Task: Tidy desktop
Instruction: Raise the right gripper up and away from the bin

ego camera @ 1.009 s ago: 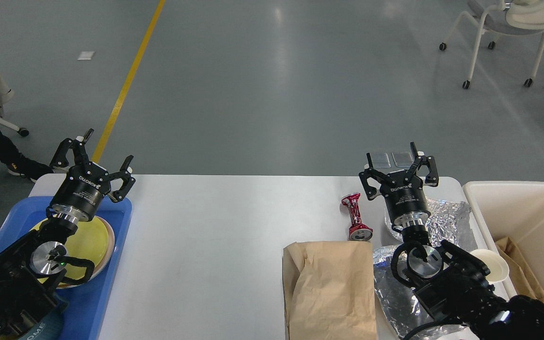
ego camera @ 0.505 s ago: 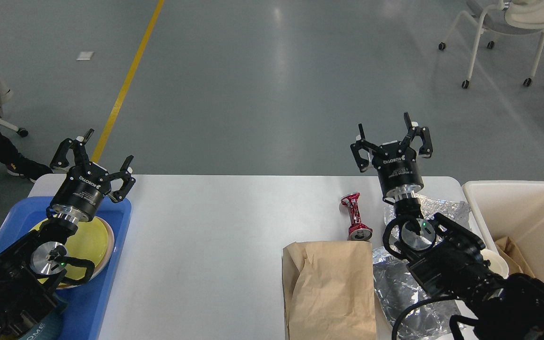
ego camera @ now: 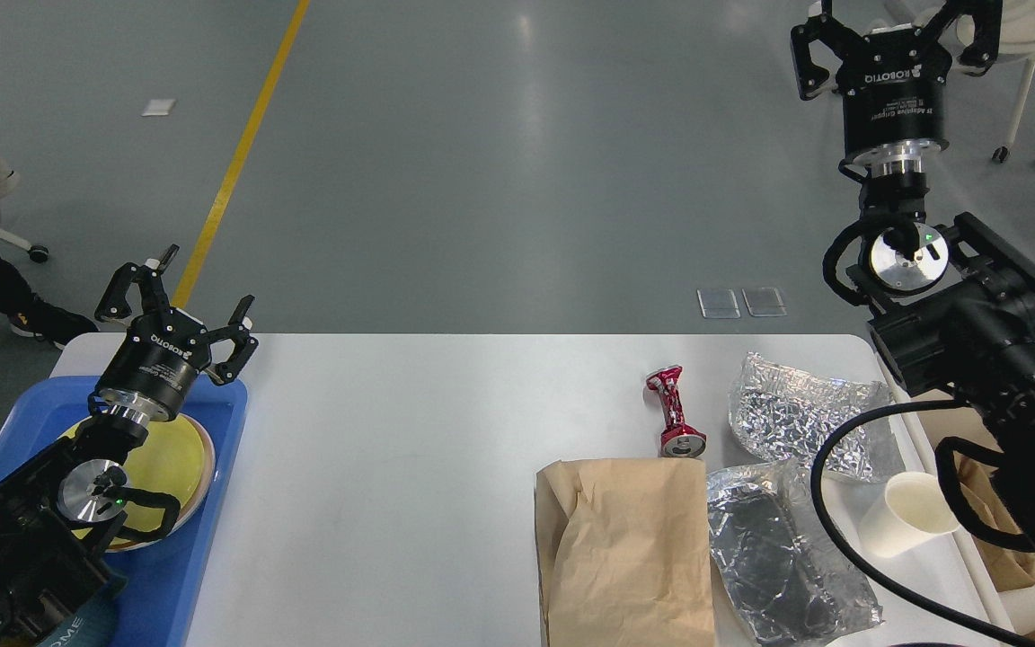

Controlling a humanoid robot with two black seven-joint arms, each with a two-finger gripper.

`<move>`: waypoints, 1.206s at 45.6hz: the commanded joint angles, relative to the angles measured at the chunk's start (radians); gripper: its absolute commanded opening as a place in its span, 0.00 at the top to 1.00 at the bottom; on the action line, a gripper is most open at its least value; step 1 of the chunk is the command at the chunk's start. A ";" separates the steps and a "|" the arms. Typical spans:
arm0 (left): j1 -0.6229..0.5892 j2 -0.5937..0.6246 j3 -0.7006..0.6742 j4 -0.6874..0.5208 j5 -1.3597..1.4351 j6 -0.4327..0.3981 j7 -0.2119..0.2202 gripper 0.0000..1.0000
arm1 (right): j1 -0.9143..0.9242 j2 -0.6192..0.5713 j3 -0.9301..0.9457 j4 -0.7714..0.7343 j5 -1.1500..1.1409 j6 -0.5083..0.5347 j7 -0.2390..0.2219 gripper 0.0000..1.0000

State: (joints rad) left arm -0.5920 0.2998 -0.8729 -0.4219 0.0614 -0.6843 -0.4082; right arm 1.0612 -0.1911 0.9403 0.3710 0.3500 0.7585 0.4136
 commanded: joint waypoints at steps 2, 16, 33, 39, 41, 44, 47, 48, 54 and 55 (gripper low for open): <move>0.001 0.001 0.000 0.000 0.000 0.000 0.000 0.00 | -0.018 -0.011 -0.061 -0.007 -0.006 0.005 -0.001 0.00; 0.001 -0.001 0.000 0.000 0.000 0.000 0.000 0.00 | -0.129 -0.080 -0.040 -0.021 0.011 -0.007 0.007 0.00; 0.001 0.001 0.000 0.000 0.000 0.000 0.000 0.00 | -0.056 -0.021 -0.004 -0.112 0.009 -0.105 0.001 0.00; 0.001 -0.001 0.000 0.000 0.000 0.000 0.000 0.00 | -0.060 -0.021 -0.060 -0.113 0.009 -0.116 0.001 0.00; 0.001 -0.001 0.000 0.000 0.000 0.000 0.000 0.00 | -0.058 -0.019 -0.064 -0.113 0.009 -0.117 0.001 0.00; 0.001 0.001 0.000 0.000 0.000 0.000 0.000 0.00 | -0.050 -0.013 -0.058 -0.115 0.011 -0.120 0.007 0.00; 0.000 -0.001 0.000 0.000 0.000 0.000 0.000 0.00 | -0.044 0.013 -0.025 -0.112 0.017 -0.122 0.017 0.00; 0.001 -0.001 0.000 0.000 0.000 0.000 0.000 0.00 | -0.043 0.019 -0.008 -0.113 0.018 -0.123 0.022 0.00; 0.001 -0.001 0.000 0.000 0.000 0.000 0.000 0.00 | -0.038 0.010 -0.046 -0.101 -0.006 -0.139 0.005 0.00; 0.001 -0.001 0.000 0.000 0.000 0.000 0.000 0.00 | -0.032 0.010 -0.073 -0.101 -0.011 -0.139 0.004 0.00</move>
State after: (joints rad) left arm -0.5905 0.2992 -0.8729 -0.4218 0.0614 -0.6842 -0.4077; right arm 1.0194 -0.1773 0.9328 0.2580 0.3614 0.6257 0.4286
